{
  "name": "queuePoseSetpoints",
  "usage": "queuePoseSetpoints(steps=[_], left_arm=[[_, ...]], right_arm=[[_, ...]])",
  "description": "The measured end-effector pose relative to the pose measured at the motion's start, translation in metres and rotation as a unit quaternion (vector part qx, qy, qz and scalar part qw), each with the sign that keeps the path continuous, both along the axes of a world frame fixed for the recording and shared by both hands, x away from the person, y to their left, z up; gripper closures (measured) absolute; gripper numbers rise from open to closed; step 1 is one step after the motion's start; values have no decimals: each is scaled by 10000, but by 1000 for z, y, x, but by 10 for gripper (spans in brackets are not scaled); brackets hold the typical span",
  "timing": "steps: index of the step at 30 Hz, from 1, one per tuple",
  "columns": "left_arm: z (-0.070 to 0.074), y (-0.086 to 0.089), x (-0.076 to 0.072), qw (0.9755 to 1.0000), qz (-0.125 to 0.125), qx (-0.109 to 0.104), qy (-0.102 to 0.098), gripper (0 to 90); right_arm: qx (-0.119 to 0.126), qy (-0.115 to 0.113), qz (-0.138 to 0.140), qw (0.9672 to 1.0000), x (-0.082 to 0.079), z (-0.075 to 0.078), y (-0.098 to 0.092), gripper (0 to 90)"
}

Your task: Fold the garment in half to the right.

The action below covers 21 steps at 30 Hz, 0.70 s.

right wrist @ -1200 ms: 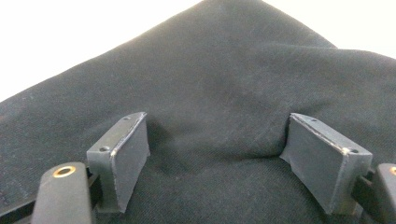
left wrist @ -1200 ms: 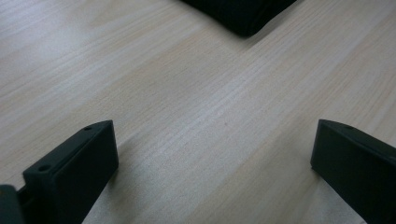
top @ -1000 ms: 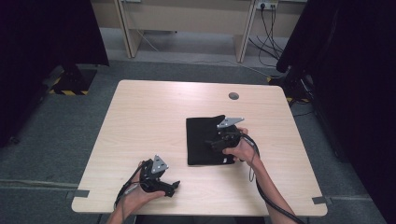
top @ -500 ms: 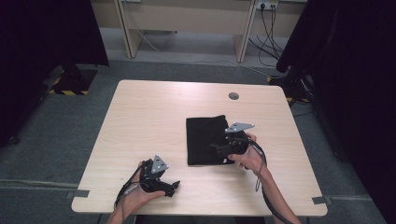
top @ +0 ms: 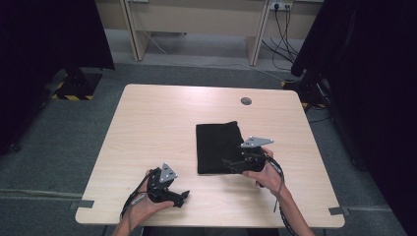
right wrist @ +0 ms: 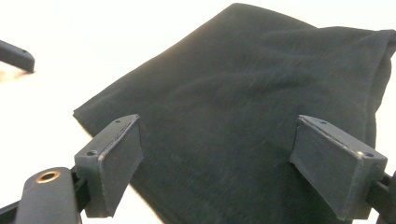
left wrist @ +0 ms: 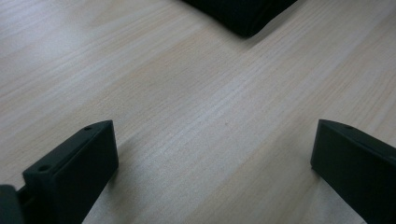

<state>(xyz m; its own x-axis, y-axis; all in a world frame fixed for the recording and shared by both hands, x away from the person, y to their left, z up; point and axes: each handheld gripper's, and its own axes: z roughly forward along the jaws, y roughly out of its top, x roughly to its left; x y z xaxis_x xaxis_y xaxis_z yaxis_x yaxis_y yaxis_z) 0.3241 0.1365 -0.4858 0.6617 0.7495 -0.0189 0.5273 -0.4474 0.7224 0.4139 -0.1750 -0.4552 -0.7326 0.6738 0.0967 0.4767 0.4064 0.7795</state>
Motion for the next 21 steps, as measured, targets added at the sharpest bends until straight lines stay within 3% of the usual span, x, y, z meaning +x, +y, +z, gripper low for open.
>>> queuePoseSetpoints(steps=[21], left_arm=[[0,0,0,10000,0,0,0,0]], right_arm=[[-62,-19,-117,9999,-24,-5,-21,164]])
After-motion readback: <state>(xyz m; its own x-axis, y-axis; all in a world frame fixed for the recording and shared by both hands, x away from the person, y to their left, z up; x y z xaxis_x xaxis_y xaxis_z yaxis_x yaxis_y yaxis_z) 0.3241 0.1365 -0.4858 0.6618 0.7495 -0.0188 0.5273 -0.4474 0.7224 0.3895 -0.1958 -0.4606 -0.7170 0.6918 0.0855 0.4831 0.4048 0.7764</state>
